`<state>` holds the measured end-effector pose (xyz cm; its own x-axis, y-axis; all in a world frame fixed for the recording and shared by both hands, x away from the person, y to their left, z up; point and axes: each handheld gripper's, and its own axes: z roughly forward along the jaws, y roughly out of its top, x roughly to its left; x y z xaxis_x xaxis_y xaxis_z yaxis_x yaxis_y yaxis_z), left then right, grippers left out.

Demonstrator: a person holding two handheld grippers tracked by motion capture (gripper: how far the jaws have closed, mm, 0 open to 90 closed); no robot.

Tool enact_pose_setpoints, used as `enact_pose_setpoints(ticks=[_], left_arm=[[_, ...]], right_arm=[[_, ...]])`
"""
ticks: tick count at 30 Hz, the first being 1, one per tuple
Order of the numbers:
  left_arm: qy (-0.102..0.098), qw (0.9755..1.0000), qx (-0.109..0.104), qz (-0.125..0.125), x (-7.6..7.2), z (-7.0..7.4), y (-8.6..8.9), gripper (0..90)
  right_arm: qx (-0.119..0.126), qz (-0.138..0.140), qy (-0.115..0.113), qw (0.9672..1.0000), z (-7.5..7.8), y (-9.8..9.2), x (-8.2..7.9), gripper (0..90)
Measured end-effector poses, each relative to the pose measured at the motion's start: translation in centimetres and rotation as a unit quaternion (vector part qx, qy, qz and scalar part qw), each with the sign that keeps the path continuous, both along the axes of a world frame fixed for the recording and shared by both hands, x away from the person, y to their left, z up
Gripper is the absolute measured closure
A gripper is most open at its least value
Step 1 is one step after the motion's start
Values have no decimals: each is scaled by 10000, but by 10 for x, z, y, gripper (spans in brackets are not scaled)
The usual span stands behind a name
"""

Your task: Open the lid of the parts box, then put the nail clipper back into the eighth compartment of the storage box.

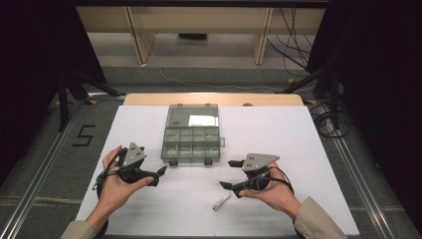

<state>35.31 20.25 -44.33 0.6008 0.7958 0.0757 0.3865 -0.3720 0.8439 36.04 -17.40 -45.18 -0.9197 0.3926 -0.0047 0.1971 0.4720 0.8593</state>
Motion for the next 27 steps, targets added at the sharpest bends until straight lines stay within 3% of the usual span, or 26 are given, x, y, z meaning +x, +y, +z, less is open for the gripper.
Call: enact_pose_setpoints(ticks=[1,2,5,9,13,18,22,27], left_arm=[[42,10000,38,-33,-11,-2,3,0],[42,10000,38,-33,-11,-2,3,0],[76,10000,-57,-20,-24,-8,7,0],[16,9998,-183,33,-31,-8,11,0],[-75,9999,-137,41,-32,-8,11,5],[-50,10000,-55,28,-31,-10,8,6],[-82,9999,-85,40,-31,-10,8,11],[-91,9998,-160,98,-29,-10,11,17]], right_arm=[[32,132,43,9999,-3,1,-10,254],[-27,198,88,9998,-5,2,-13,253],[-75,326,140,9993,-10,4,-19,251],[-143,441,194,9987,-14,6,-21,251],[-210,544,289,9979,-17,8,-21,251],[-242,493,358,9978,-21,7,-22,252],[-221,447,311,9983,-21,7,-21,244],[-375,637,349,9967,-25,9,-19,244]])
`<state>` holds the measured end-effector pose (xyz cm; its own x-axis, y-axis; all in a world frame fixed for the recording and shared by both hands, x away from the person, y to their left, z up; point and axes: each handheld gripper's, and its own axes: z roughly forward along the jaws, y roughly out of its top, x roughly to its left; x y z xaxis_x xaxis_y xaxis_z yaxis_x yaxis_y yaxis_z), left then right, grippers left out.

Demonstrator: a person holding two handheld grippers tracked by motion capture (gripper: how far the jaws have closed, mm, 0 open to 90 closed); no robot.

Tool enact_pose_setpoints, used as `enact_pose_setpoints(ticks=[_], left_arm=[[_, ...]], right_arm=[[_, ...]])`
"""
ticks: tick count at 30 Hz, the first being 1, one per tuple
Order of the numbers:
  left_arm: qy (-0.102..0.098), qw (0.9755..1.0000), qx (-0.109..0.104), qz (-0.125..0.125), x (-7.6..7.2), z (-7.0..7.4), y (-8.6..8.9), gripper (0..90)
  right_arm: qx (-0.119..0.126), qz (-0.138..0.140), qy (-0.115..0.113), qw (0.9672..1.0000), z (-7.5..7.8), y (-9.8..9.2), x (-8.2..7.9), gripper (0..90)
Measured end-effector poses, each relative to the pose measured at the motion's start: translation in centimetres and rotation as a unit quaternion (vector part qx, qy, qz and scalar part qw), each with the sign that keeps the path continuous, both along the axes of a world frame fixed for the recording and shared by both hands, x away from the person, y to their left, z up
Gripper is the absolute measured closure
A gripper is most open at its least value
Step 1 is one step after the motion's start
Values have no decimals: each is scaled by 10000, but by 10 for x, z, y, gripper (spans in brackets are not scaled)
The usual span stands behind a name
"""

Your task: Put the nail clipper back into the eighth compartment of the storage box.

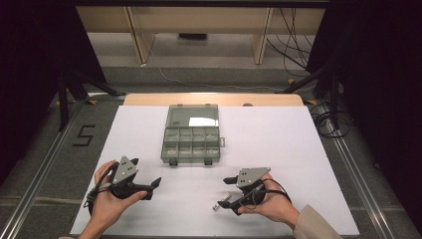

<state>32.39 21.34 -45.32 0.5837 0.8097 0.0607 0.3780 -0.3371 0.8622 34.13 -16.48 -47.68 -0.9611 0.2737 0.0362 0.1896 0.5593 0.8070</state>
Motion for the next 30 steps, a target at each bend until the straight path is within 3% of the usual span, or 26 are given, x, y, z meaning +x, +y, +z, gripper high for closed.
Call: enact_pose_setpoints(ticks=[17,27,30], left_arm=[[37,10000,13,-36,0,-2,-2,38],[71,10000,3,-33,1,-4,-4,44],[74,10000,9,-59,1,-3,-5,45]], right_arm=[[-550,649,-6,9964,-13,10,0,270],[-709,894,18,9935,-19,23,8,348],[-782,991,-64,9920,-18,26,8,394]])
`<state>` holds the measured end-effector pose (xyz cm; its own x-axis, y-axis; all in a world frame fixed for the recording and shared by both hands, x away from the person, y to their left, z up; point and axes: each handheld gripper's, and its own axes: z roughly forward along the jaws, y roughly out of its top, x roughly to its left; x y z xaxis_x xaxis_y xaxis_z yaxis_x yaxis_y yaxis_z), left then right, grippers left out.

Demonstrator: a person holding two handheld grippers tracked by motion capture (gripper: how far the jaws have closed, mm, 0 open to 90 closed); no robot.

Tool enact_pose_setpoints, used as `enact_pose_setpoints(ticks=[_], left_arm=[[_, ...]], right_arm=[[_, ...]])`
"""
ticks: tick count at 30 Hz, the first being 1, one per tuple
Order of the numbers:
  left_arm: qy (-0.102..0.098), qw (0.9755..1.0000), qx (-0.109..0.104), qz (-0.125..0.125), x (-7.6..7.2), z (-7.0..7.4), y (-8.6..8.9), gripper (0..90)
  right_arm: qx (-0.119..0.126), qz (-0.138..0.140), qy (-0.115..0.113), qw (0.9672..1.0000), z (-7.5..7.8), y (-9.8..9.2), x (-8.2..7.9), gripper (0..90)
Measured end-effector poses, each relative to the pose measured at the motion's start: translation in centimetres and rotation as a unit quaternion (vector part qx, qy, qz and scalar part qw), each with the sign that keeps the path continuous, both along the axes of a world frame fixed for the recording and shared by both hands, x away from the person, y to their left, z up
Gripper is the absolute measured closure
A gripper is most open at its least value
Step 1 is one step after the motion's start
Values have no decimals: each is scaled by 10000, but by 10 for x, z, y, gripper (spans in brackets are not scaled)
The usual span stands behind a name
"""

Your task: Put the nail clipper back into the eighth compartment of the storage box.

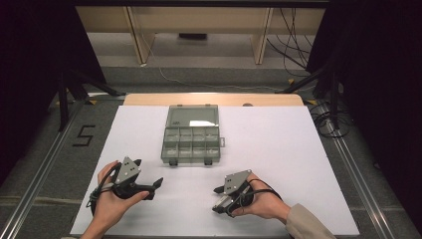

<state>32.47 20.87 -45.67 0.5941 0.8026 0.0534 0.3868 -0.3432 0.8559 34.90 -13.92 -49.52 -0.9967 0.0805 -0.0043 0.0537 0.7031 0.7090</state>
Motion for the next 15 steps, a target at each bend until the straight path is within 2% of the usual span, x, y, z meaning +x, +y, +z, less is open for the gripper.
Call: enact_pose_setpoints(ticks=[3,6,9,10,11,12,15], left_arm=[[-12,10000,-12,-2,0,0,0,46],[-22,10000,-8,-16,0,0,-1,48],[-28,10000,23,-4,0,0,-1,49],[-374,9969,551,-423,8,4,7,50],[-374,9969,551,-423,8,4,7,50],[-390,9968,561,-413,8,4,7,51],[-420,9967,548,-420,8,4,7,54]], right_arm=[[-13,45,54,10000,0,1,0,420],[-37,138,32,9999,1,3,1,493],[-84,198,37,9998,2,5,2,528],[-136,302,47,9994,3,7,2,569],[-136,302,47,9994,3,7,2,569],[-199,386,29,9991,4,9,2,622],[-245,431,41,9988,5,10,0,676]])
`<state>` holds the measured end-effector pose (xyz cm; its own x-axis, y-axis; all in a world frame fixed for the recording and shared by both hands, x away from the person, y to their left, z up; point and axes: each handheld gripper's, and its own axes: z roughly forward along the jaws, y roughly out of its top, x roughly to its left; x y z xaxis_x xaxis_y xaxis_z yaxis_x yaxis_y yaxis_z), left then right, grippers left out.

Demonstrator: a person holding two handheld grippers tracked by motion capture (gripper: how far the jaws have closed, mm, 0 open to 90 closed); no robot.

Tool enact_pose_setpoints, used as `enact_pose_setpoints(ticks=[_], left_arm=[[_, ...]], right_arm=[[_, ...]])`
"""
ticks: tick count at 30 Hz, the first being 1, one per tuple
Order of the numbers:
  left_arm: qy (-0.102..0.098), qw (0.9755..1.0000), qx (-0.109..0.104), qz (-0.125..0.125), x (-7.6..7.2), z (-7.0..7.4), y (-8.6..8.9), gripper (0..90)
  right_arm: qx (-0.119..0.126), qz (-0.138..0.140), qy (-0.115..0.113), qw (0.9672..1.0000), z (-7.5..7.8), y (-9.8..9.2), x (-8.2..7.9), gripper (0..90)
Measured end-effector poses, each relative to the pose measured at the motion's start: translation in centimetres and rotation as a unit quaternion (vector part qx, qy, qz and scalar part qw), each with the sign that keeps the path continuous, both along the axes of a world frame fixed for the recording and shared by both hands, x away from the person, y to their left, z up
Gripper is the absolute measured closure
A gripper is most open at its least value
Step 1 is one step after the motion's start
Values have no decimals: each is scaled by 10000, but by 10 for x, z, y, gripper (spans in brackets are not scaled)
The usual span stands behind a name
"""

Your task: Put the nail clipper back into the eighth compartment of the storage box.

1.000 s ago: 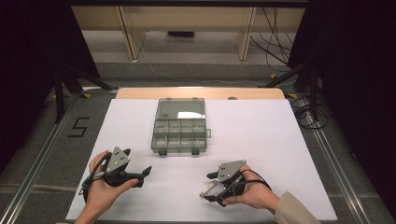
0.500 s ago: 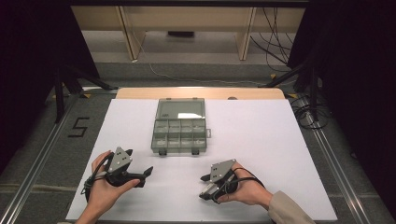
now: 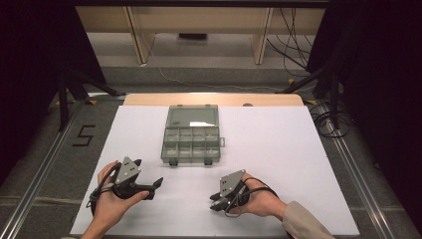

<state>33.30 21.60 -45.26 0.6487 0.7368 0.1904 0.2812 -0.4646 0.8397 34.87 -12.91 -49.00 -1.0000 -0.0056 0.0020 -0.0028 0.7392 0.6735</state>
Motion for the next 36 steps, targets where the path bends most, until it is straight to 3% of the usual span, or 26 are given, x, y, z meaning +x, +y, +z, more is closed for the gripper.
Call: enact_pose_setpoints(ticks=[2,5,8,14,17,22,24,25,26,27,31,36], left_arm=[[64,9999,-20,89,-2,0,-1,54],[30,10000,-15,1,-1,0,-1,57],[24,10000,-34,31,-1,-1,0,58],[69,9999,-84,64,-2,-1,-1,65],[-24,10000,20,54,-1,1,2,67],[4,10000,-18,97,-1,0,2,73],[-40,10000,72,-40,1,0,3,76],[40,9999,-44,126,-2,-1,1,76],[22,10000,-30,29,-1,-1,1,76],[-74,9999,146,-51,1,1,3,77],[3,10000,-6,55,-1,-1,2,80],[0,10000,23,51,-1,-1,2,84]], right_arm=[[5,16,12,10000,0,0,-1,715],[-17,38,60,10000,0,1,-2,772],[-51,31,-19,10000,1,1,-3,777],[49,-186,236,9995,-1,0,-2,779],[84,-255,292,9992,-1,-1,-3,779],[56,-338,290,9990,0,0,-4,780],[85,-384,295,9988,0,-1,-4,780],[85,-384,295,9988,0,-1,-4,780],[95,-413,297,9987,0,-1,-4,780],[131,-441,308,9985,0,-1,-4,780],[283,-569,287,9976,3,-2,-2,780],[490,-818,279,9951,7,-5,1,781]])
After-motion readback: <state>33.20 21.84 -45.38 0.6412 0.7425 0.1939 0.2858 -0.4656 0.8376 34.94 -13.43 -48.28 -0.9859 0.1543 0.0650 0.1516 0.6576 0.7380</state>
